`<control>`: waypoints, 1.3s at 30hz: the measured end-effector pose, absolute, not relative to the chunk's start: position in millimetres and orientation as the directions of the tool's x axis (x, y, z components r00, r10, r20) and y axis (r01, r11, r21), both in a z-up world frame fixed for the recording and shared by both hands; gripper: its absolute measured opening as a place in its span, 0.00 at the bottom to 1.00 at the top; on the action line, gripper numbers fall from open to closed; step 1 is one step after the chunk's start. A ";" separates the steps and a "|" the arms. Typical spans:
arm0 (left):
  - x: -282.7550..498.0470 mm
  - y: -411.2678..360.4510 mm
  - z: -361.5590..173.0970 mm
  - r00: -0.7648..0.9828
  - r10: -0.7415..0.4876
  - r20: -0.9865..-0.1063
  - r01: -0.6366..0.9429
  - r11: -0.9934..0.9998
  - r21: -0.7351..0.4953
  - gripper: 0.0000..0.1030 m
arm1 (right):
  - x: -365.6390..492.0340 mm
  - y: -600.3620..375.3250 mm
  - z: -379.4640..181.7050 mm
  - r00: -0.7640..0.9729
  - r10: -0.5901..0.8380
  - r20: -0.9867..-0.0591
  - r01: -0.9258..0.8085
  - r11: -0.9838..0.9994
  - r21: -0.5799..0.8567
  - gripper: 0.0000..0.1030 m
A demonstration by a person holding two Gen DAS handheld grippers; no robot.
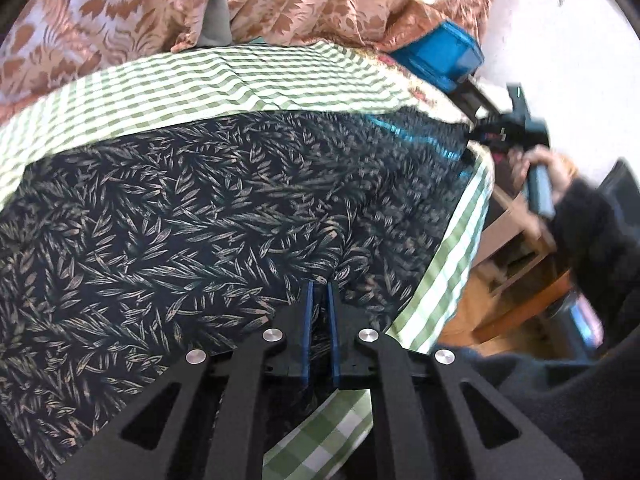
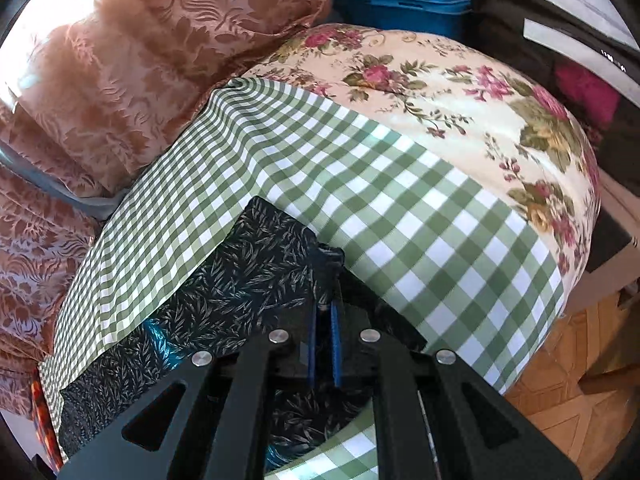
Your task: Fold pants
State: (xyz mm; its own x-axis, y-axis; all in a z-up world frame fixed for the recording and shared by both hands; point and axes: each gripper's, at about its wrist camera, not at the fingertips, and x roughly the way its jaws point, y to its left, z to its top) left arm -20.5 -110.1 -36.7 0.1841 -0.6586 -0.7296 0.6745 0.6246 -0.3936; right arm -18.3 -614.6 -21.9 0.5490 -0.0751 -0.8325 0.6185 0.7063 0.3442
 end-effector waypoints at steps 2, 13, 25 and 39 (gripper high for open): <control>-11.9 -99.1 -32.2 0.149 -0.717 -0.681 0.639 0.595 -0.487 0.04 | -21.1 -614.9 -14.0 0.573 -0.076 -0.816 0.609 0.706 0.362 0.05; -16.0 -101.8 -30.6 0.048 -0.761 -0.646 0.673 0.503 -0.542 0.00 | -38.1 -619.7 -20.1 0.526 -0.095 -0.845 0.652 0.683 0.329 0.05; -31.3 -112.2 -40.9 0.092 -0.655 -0.750 0.749 0.542 -0.381 0.33 | -62.7 -595.6 -30.1 0.591 0.076 -0.803 0.590 0.639 0.495 0.37; -33.0 -104.5 -46.7 0.144 -0.655 -0.742 0.747 0.564 -0.352 0.02 | -50.2 -493.8 -50.6 0.555 0.376 -0.743 0.419 0.645 0.639 0.08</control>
State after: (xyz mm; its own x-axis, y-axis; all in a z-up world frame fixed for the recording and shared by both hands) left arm -33.0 -104.5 -46.7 0.1442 -0.6545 -0.7421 0.7470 0.5639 -0.3522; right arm -50.2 -493.8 -50.6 0.5545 0.3755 -0.7426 0.4191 0.6450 0.6390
